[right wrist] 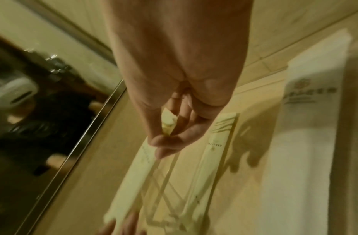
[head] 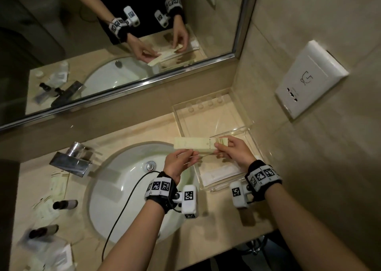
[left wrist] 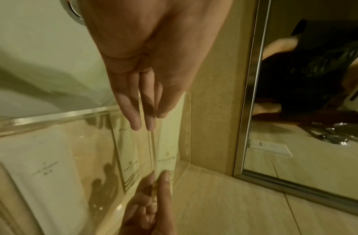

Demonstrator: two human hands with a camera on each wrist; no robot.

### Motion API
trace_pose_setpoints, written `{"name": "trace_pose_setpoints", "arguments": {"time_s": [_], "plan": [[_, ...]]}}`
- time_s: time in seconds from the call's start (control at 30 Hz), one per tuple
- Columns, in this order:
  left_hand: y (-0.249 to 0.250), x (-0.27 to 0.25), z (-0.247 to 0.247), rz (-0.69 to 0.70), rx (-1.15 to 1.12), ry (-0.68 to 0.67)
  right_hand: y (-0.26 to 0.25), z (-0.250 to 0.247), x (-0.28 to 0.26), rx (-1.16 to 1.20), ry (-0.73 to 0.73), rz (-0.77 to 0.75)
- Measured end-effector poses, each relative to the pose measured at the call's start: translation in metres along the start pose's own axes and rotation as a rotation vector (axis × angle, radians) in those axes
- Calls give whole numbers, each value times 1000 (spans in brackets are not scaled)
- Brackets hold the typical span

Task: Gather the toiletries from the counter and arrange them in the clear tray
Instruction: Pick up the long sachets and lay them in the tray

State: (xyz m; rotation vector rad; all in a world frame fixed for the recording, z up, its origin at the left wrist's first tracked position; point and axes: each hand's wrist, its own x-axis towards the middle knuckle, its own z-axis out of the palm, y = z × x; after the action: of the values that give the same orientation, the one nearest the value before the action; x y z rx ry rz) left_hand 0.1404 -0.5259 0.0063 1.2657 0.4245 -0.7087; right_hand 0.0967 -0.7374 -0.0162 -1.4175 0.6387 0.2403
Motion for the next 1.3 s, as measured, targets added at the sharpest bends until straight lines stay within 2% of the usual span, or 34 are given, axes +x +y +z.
{"name": "trace_pose_setpoints", "arguments": {"time_s": [0.17,0.3,0.43,0.53,0.63,0.7,1.0,1.17,1.3], "plan": [[-6,5,6,16,166,145,5,-29,-1,105,232,80],[-12,5,8,117,495,109,14,-30,10,83,340,138],[-15,4,9,197,770,26,19,-17,25,9,356,177],[-17,5,10,219,915,-16,17,-11,25,-213,442,157],[-20,6,12,226,1008,-63,18,-11,20,-544,451,116],[-22,8,12,229,1051,-90,19,-13,17,-597,434,131],[-26,12,11,195,1222,-134,13,-11,10,-530,393,134],[-24,11,11,199,1156,-111,12,-14,4,-482,382,135],[-16,7,5,227,923,13,7,-19,-1,-417,434,90]]}}
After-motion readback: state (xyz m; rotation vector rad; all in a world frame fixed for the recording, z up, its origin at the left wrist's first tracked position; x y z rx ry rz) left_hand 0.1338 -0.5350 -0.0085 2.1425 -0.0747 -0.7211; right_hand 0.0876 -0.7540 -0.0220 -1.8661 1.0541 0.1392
